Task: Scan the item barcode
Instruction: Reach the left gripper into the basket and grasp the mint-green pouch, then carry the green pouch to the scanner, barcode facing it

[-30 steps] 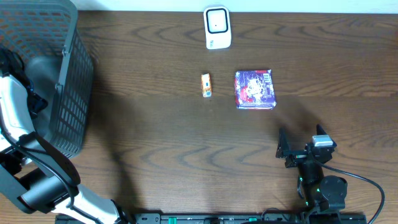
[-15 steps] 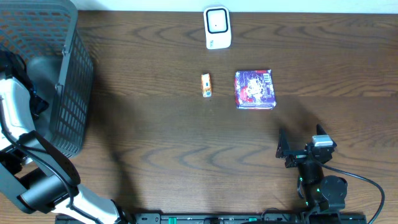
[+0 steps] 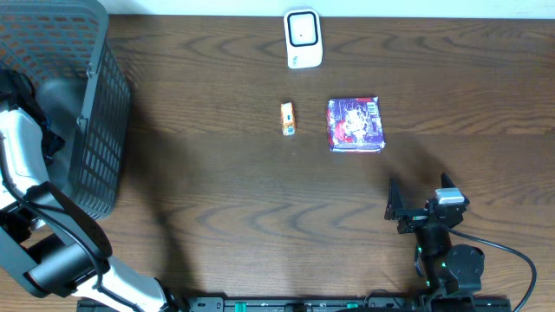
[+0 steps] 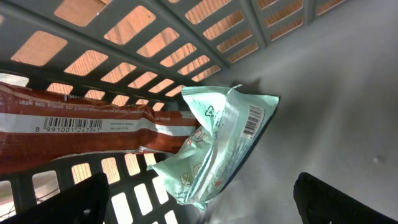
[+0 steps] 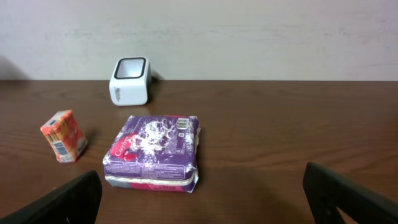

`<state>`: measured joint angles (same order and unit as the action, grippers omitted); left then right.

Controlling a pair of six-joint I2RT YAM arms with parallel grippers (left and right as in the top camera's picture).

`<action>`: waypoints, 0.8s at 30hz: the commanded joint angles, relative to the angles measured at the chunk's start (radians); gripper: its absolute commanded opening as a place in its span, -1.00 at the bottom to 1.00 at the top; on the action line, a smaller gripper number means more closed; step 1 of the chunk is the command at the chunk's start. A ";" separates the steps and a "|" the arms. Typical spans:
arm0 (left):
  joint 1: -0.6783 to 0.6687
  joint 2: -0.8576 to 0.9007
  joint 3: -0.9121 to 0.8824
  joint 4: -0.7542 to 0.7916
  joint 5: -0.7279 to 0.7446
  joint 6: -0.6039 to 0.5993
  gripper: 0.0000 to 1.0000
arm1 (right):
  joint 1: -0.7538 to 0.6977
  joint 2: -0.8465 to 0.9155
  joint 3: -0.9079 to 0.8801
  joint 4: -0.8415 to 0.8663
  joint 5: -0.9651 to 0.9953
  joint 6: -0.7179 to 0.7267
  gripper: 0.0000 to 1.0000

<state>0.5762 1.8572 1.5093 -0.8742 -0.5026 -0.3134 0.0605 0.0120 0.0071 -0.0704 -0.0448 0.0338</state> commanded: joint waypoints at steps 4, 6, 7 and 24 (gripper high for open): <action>0.004 0.013 -0.016 0.003 0.002 0.006 0.88 | -0.007 -0.006 -0.001 -0.004 0.005 0.002 0.98; 0.007 0.016 -0.017 0.006 0.014 0.006 0.89 | -0.007 -0.006 -0.001 -0.004 0.005 0.003 0.99; 0.012 0.019 -0.017 0.008 0.025 0.006 0.88 | -0.007 -0.006 -0.001 -0.004 0.005 0.003 0.99; 0.096 0.180 -0.017 0.019 0.148 0.006 0.81 | -0.007 -0.006 -0.001 -0.004 0.005 0.003 0.99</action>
<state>0.6727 2.0201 1.4982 -0.8574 -0.3641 -0.3115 0.0605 0.0120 0.0071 -0.0704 -0.0444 0.0338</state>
